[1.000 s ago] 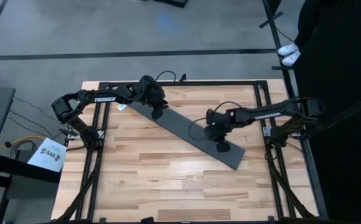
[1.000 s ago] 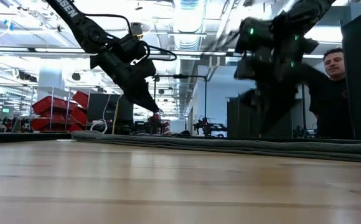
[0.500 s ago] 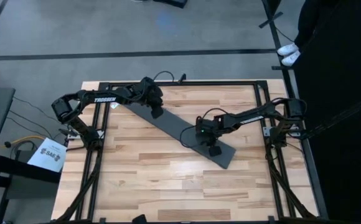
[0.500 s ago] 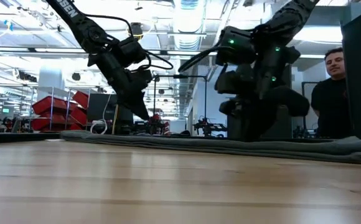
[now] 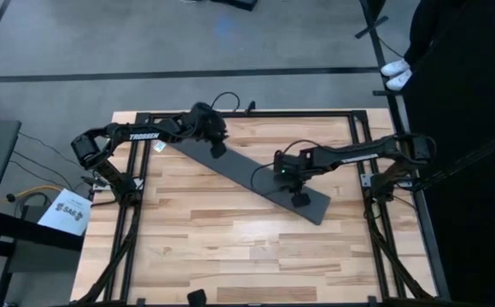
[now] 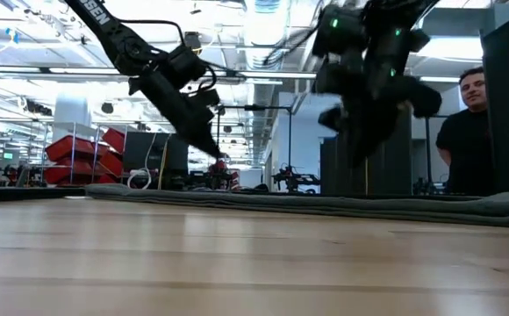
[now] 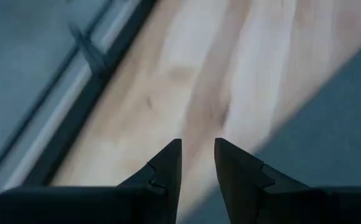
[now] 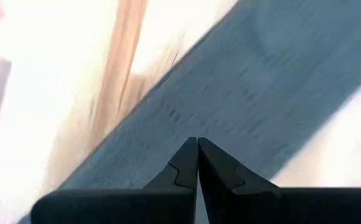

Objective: Roll towel
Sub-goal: Roll the gray towel

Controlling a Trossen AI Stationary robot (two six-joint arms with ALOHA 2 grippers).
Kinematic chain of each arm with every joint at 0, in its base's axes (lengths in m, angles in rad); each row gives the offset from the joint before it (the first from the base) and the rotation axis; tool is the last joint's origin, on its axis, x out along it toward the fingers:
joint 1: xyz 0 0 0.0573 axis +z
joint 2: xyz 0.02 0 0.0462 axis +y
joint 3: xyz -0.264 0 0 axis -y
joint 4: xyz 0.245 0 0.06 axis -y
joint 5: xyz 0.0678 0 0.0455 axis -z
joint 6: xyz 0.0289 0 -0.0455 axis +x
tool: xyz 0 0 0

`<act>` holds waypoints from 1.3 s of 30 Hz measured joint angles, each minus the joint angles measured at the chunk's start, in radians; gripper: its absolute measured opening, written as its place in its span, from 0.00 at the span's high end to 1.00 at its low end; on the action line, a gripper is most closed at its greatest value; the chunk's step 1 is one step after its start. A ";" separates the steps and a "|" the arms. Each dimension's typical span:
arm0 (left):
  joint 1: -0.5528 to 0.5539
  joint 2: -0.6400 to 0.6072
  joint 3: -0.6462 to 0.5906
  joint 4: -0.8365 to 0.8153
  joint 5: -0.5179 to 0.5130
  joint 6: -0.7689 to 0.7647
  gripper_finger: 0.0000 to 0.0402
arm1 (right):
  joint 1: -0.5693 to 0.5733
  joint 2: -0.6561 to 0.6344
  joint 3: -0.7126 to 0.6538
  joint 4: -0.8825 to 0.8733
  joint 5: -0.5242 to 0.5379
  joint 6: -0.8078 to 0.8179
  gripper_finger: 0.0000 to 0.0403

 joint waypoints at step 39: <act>-0.055 -0.001 0.000 0.549 -0.171 0.279 0.80 | -0.373 -0.088 -0.097 0.313 -0.112 -0.138 1.00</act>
